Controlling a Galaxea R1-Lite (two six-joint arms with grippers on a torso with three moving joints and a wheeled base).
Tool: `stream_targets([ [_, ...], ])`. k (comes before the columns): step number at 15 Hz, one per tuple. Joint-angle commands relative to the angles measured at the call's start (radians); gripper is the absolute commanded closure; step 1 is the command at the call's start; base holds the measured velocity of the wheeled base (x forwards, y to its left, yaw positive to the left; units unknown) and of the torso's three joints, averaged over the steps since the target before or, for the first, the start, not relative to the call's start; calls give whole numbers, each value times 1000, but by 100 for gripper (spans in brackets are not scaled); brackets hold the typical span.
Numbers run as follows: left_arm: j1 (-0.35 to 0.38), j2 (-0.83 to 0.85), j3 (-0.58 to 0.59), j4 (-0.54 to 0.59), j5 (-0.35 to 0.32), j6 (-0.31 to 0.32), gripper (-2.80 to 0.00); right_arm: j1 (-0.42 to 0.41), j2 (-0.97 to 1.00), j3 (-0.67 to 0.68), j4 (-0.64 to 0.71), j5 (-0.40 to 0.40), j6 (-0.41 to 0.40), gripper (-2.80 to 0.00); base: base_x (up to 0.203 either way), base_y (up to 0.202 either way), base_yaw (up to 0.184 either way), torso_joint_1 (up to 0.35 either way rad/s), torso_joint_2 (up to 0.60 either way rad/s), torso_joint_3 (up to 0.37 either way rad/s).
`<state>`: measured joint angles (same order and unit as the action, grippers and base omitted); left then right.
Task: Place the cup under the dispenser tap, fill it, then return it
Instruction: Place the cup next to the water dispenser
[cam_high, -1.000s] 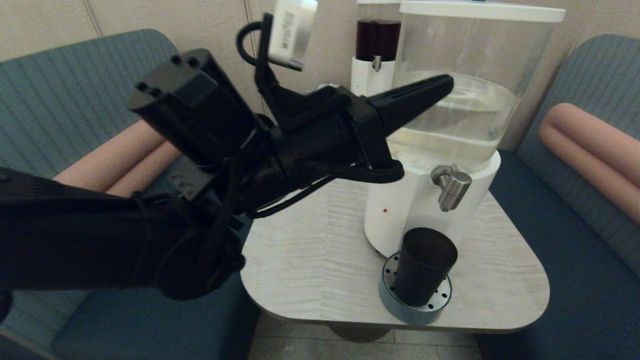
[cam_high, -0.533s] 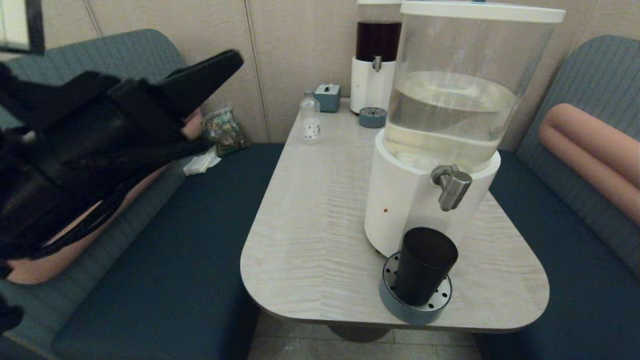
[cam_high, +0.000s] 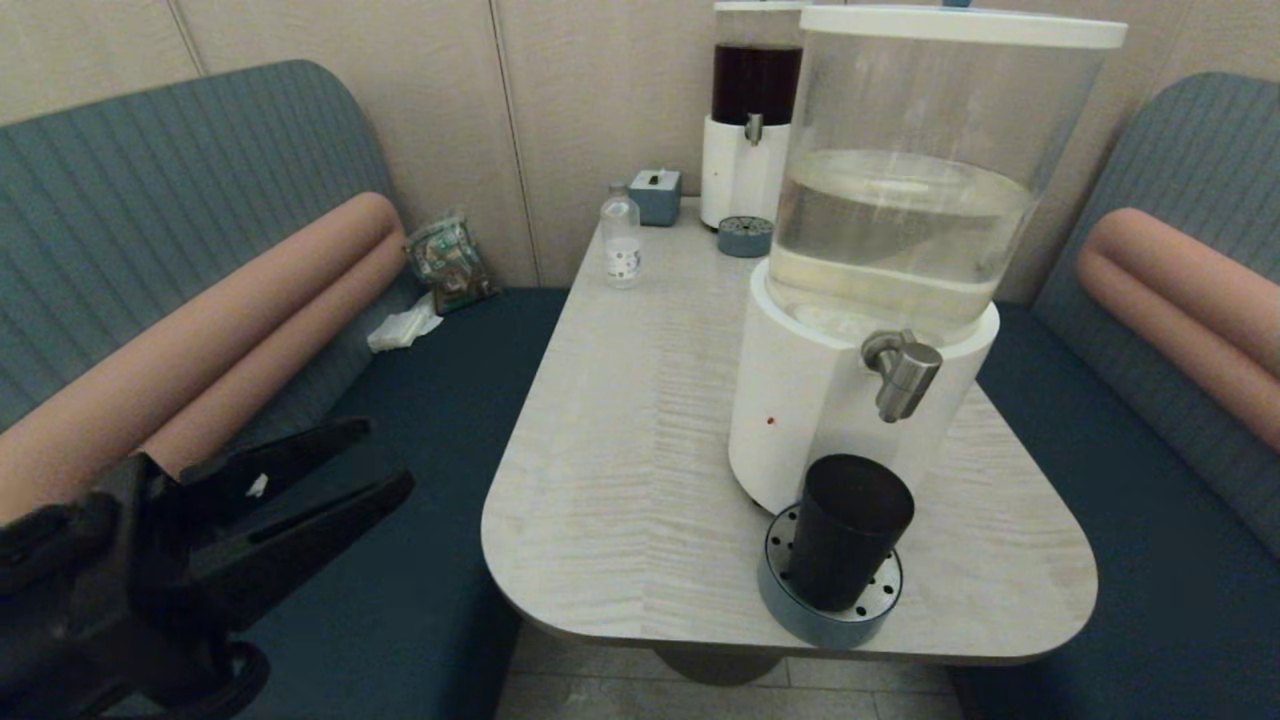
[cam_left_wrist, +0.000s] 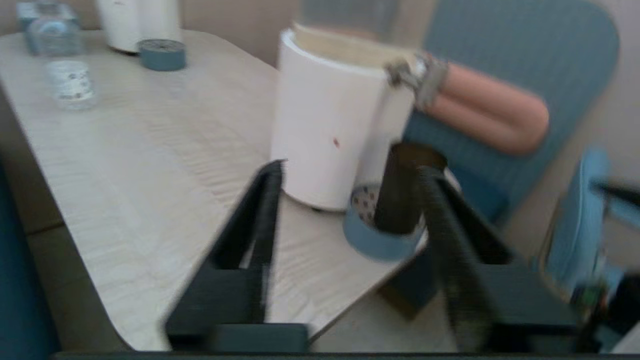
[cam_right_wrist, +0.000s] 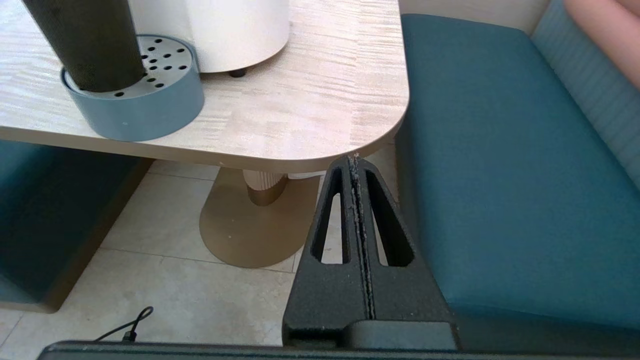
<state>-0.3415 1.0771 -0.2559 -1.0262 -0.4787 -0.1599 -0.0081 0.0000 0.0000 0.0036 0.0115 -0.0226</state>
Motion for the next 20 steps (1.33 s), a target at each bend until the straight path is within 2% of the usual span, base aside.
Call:
stream_targets([
  [1, 1, 85, 11, -22, -53, 94, -280, 0, 2, 2, 1, 1, 0, 0, 0, 0, 0, 0, 0, 0],
  [5, 6, 322, 4, -115, -179, 285, -280, 0, 2, 2, -1, 1, 0, 0, 0, 0, 0, 0, 0, 0],
  [9, 11, 535, -109, -143, -260, 368, -280, 0, 2, 0, 1, 1, 0, 0, 0, 0, 0, 0, 0, 0],
  [13, -3, 753, -285, -160, -295, 391, -280, 0, 2, 0, 1, 1, 0, 0, 0, 0, 0, 0, 0, 0],
  [16, -130, 853, -380, -162, -299, 362, -280, 0, 2, 0, -1, 1, 0, 0, 0, 0, 0, 0, 0, 0],
  [20, -240, 944, -495, -164, -258, 319, -280, 0, 2, 2, 1, 1, 0, 0, 0, 0, 0, 0, 0, 0],
])
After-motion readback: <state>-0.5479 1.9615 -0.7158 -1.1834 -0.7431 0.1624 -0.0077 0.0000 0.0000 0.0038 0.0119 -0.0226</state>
